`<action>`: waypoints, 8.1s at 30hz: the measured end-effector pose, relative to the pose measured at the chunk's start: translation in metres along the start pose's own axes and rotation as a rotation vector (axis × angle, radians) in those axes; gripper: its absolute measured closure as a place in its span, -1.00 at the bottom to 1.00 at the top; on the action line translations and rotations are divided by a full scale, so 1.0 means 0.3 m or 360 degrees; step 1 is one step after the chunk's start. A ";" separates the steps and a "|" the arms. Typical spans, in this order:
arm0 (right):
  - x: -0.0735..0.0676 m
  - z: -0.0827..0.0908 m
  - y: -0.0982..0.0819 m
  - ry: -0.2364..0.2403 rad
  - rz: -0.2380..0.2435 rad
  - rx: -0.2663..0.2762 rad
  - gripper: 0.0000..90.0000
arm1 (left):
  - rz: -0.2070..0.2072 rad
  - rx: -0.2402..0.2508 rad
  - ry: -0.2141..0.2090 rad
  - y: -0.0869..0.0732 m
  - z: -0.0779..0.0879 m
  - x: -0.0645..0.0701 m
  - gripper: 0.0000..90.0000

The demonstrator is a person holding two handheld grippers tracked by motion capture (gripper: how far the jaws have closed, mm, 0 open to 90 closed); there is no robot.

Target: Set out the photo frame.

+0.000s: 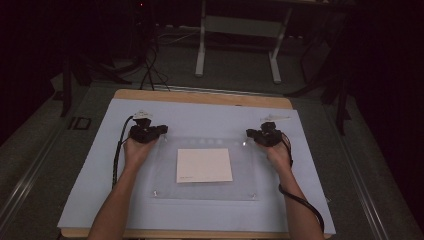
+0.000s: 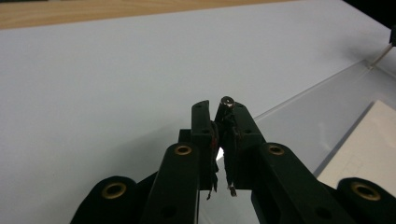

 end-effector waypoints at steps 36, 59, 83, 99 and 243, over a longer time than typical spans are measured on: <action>-0.106 0.172 0.110 0.0105 0.0092 -0.0037 0.20 | 0.0325 -0.0075 0.0080 0.063 -0.049 -0.040 0.92; -0.211 0.337 0.141 0.0272 0.0035 0.0071 -0.32 | 0.0360 -0.0080 0.0092 0.069 -0.057 -0.046 0.92; -0.450 0.559 0.025 0.0522 0.0260 0.0209 1.00 | 0.0378 -0.0080 0.0083 0.071 -0.059 -0.050 0.92; -0.521 0.496 -0.093 0.0378 0.0286 0.0176 1.00 | 0.0405 -0.0080 0.0060 0.074 -0.062 -0.057 0.92; -0.079 0.241 -0.017 -0.0109 0.0108 0.0299 -0.01 | -0.0434 0.0199 -0.0192 0.075 0.202 0.197 0.13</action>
Point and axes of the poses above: each handheld gripper's, and its own axes: z roughly backward along the jaws, y roughly out of its top, x roughly to its right, the point moved 4 cm from there along -z, roughly forward along the jaws, and after that the axes turned 13 degrees about -y, right-handed, at the moved point
